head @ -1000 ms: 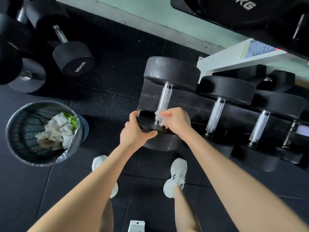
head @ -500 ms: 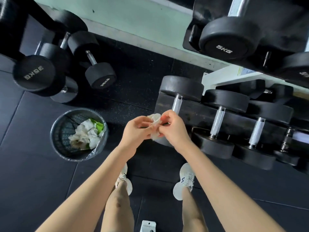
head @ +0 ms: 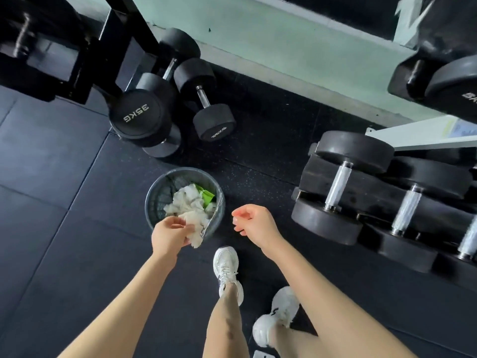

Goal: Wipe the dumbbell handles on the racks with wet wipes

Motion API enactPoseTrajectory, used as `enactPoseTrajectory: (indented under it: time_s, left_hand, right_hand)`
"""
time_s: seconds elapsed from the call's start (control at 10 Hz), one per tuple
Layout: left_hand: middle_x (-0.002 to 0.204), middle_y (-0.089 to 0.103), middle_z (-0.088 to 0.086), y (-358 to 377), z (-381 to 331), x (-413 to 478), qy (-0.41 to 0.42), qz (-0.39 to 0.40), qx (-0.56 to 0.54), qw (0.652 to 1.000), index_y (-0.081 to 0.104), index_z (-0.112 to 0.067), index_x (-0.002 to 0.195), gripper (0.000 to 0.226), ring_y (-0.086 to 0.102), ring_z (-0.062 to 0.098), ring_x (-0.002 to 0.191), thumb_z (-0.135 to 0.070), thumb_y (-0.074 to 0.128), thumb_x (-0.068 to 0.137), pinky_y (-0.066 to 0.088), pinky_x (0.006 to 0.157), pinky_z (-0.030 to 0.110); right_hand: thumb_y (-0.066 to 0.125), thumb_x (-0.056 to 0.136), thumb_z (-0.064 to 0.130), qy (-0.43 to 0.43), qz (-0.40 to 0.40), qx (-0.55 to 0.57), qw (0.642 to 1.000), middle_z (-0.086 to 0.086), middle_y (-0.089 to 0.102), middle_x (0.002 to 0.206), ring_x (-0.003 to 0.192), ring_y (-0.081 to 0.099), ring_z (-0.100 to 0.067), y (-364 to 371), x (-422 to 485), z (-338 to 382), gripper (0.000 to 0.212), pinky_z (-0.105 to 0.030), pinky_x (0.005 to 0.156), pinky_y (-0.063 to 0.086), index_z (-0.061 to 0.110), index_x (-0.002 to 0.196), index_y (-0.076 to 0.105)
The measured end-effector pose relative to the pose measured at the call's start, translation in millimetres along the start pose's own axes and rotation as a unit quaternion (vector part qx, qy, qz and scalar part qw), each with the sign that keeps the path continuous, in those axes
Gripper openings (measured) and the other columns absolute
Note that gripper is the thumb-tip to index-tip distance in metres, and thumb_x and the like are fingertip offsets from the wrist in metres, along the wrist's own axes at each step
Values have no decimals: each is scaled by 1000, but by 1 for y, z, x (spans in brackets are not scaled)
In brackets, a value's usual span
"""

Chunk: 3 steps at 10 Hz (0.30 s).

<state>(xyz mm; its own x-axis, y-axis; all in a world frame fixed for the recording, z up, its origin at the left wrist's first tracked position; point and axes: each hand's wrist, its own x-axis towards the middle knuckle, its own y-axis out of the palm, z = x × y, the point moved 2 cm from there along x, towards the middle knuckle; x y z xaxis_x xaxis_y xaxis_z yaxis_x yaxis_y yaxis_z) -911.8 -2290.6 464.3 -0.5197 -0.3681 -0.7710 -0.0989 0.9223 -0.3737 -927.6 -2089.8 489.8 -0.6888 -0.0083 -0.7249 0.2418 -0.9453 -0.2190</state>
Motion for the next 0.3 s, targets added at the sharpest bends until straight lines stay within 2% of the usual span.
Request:
enactPoseTrajectory:
  time_s: [0.1,0.2,0.3]
  left_hand:
    - [78,65,7,-11,20,33,9,-46,30,998,62,-13,76,12,64,27,68,-6,72,75,57,77,46]
    - [91,68,2,-9,35,56,38,-69,83,993,66,-16,93,19,65,26,86,-13,71,76,52,75,35]
    - [98,67,3,-1,38,65,43,-71,91,992,66,-12,103,28,63,26,91,-13,73,76,49,77,34]
  right_hand:
    - [56,89,9,1,14,-16,1000,1,66,84,72,64,-12,11,11,-7,13,-27,74,53,18,91,65]
    - [55,90,8,0,27,-30,999,2,66,82,72,63,-12,14,19,-20,15,-24,70,52,20,90,65]
    - [55,90,9,-12,19,-43,999,4,65,81,72,63,-12,4,23,-29,15,-26,72,53,20,89,65]
